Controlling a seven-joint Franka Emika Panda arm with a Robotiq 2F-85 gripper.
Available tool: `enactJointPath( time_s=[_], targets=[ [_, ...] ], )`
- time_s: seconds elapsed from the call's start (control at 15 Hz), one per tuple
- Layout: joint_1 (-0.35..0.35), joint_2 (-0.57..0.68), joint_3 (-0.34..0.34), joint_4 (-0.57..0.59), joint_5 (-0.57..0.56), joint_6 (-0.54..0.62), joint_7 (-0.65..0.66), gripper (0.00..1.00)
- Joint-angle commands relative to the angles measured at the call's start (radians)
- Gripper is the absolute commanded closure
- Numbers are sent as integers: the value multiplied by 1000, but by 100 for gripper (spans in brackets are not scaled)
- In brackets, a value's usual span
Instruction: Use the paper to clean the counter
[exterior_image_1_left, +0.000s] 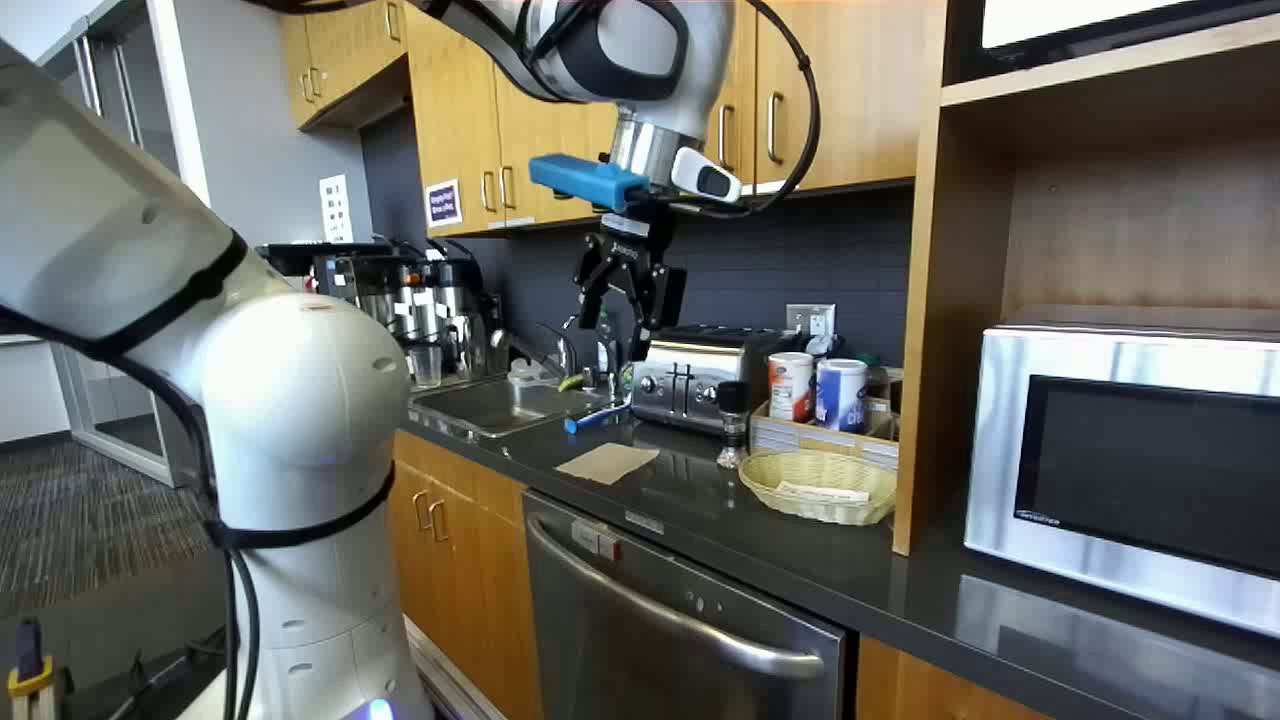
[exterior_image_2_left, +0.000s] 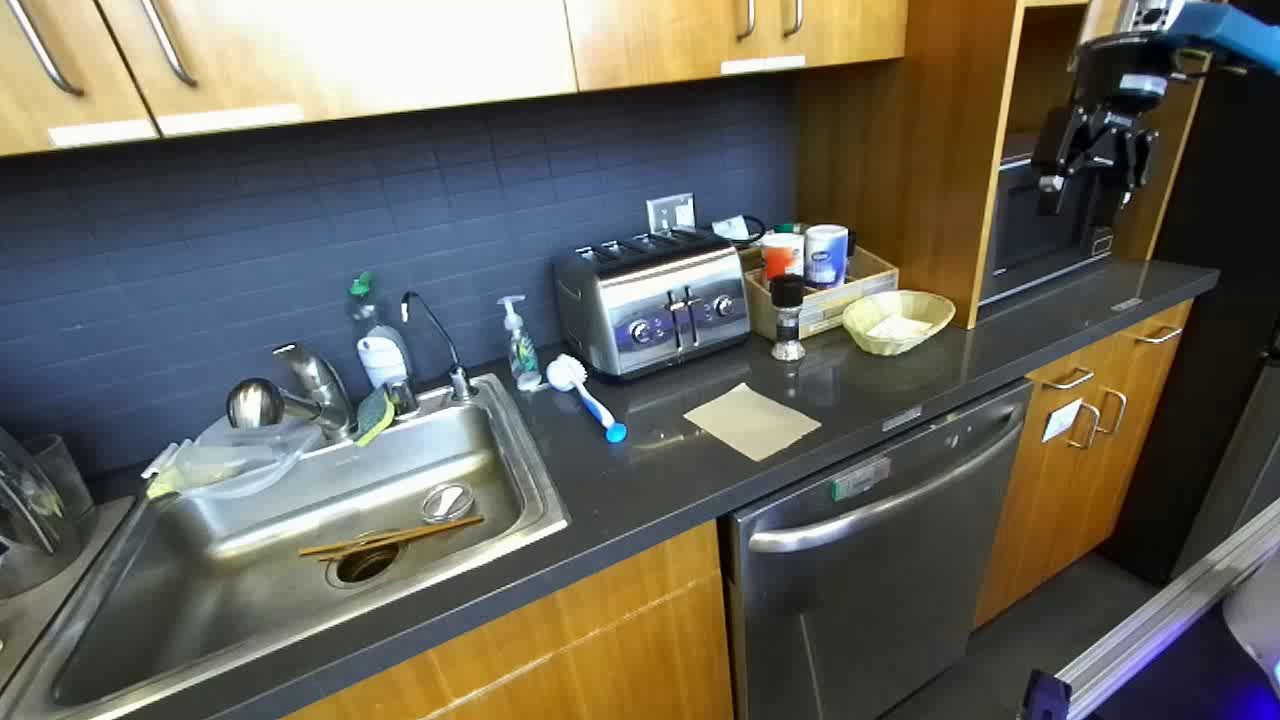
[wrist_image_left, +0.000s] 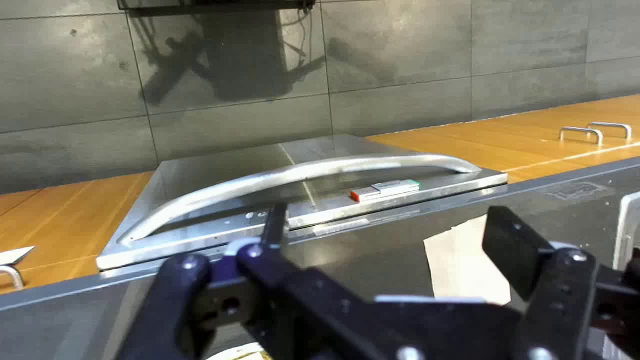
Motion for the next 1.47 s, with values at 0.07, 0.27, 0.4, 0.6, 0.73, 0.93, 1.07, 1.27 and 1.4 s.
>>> enactJointPath(
  time_s=[0.07,0.27,0.4,0.6,0.73,0.93,1.07,1.27,1.4],
  targets=[
    [-27,6,22,2,14,-3,-15,0],
    [-27,6,22,2,14,-3,-15,0],
    [-27,6,22,2,14,-3,-15,0],
    [-27,6,22,2,14,-3,-15,0],
    [-27,6,22,2,14,-3,-15,0],
    [-21,-3,34,-21,36,2,2,0],
    [-12,-24,66,-66,36,14,5,0],
    [10,-44,127,-143,23,51,5,0],
    [35,-48,167,-191,27,93,3,0]
  ],
)
